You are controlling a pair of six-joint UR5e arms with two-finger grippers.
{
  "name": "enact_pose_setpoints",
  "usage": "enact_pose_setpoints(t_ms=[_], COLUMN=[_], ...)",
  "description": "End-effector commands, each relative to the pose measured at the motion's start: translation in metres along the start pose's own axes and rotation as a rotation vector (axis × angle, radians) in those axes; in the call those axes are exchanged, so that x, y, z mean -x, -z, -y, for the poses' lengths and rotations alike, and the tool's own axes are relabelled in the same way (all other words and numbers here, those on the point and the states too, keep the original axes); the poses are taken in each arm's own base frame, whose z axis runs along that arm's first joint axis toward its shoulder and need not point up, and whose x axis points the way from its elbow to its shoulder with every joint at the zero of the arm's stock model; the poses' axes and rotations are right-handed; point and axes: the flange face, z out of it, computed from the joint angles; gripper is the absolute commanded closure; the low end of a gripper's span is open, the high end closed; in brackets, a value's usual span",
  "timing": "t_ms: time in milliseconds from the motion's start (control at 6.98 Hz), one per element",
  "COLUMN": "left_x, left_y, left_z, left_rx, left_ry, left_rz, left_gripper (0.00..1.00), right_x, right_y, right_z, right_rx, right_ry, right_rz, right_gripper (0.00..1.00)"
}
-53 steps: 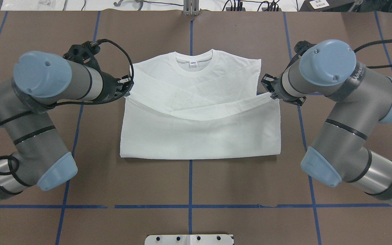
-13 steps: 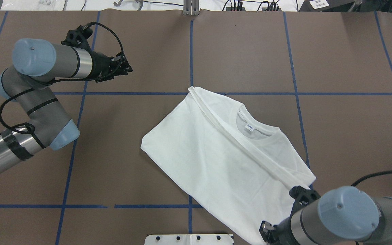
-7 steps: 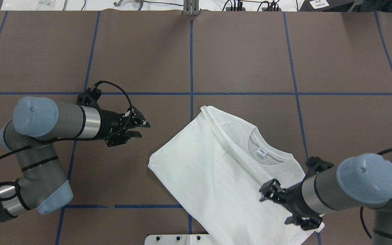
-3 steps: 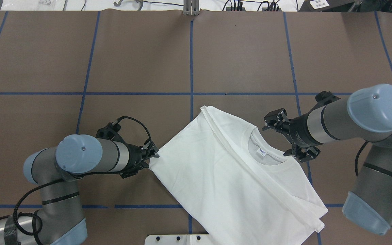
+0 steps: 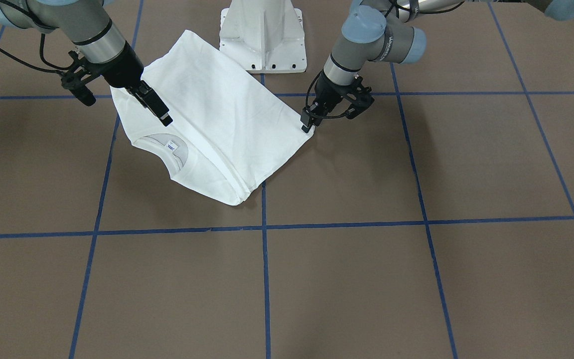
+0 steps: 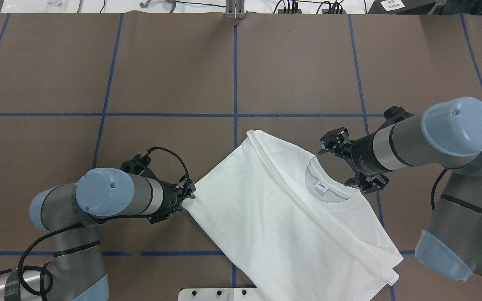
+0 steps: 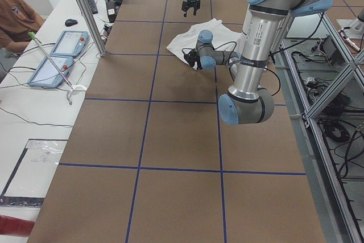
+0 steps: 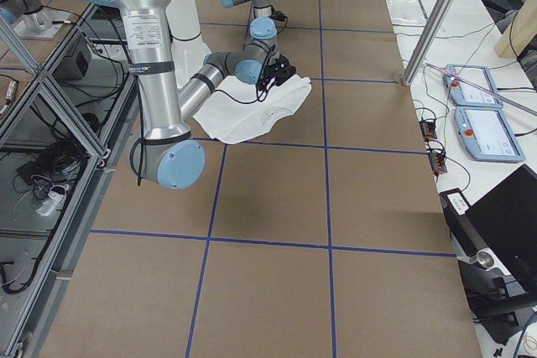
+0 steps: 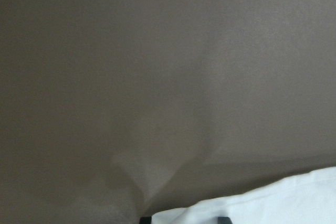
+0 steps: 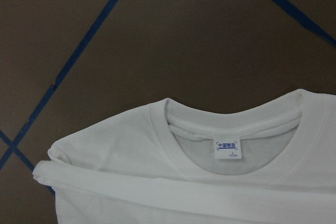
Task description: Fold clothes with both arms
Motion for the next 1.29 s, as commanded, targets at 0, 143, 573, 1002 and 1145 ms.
enact_pose_setpoints(t_ms=[0, 143, 573, 1002, 1145], left_x=[0.008, 0.009, 0.011, 0.003, -0.007], left_y=[-0.004, -0.007, -0.016, -0.015, -0.008], left_z=[-0.016, -0.018, -0.012, 0.007, 0.023], left_rx=[0.007, 0.009, -0.025, -0.069, -0.093], left_ry=[-0.011, -0.013, -0.015, -0.069, -0.096], left_rz=[0.036, 0.04, 0.042, 0.019, 0.0], left_gripper=[0.48, 0.51, 0.86, 1.0, 1.0], right_x=[0.001, 0.0, 0.0, 0.001, 0.0], right_y=[0.0, -0.001, 0.0, 0.002, 0.001], right_z=[0.0, 0.0, 0.0, -0.001, -0.001], right_rx=[-0.001, -0.001, -0.001, 0.0, -0.001], right_ry=[-0.003, -0.005, -0.009, -0.009, -0.01], right_rz=[0.0, -0.003, -0.003, 0.0, -0.003], right_gripper=[0.0, 0.0, 0.0, 0.0, 0.0])
